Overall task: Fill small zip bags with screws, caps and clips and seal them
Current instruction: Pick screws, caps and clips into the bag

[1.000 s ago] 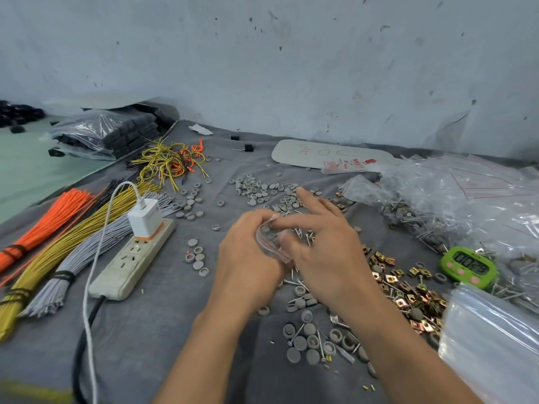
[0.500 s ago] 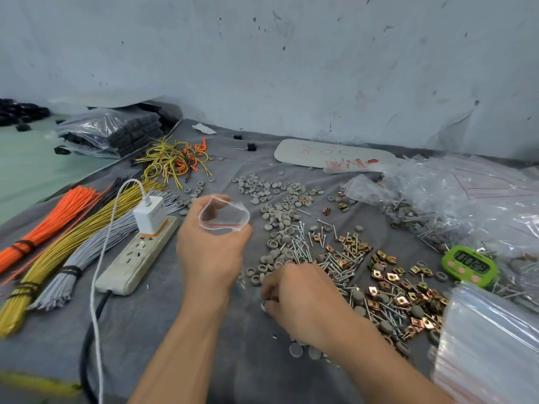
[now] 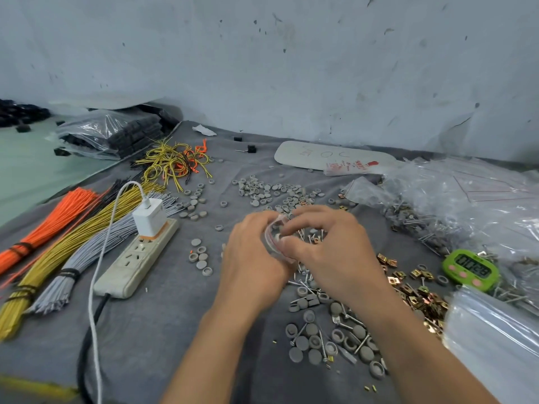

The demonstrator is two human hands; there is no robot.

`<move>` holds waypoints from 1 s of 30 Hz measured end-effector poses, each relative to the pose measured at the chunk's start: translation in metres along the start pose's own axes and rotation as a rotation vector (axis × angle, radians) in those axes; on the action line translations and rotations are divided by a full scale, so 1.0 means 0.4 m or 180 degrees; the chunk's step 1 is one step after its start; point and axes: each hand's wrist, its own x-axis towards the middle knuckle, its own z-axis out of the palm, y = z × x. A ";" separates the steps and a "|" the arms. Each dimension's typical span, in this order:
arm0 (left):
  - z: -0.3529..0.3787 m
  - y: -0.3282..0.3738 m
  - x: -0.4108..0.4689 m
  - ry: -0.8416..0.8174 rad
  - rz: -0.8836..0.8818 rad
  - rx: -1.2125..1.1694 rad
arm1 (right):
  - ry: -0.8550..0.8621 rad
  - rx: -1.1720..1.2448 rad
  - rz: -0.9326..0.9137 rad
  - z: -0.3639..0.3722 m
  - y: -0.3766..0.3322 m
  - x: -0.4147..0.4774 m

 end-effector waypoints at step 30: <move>-0.017 -0.013 0.004 0.0555 -0.0123 -0.0205 | 0.0619 0.0069 -0.0126 -0.025 0.027 -0.026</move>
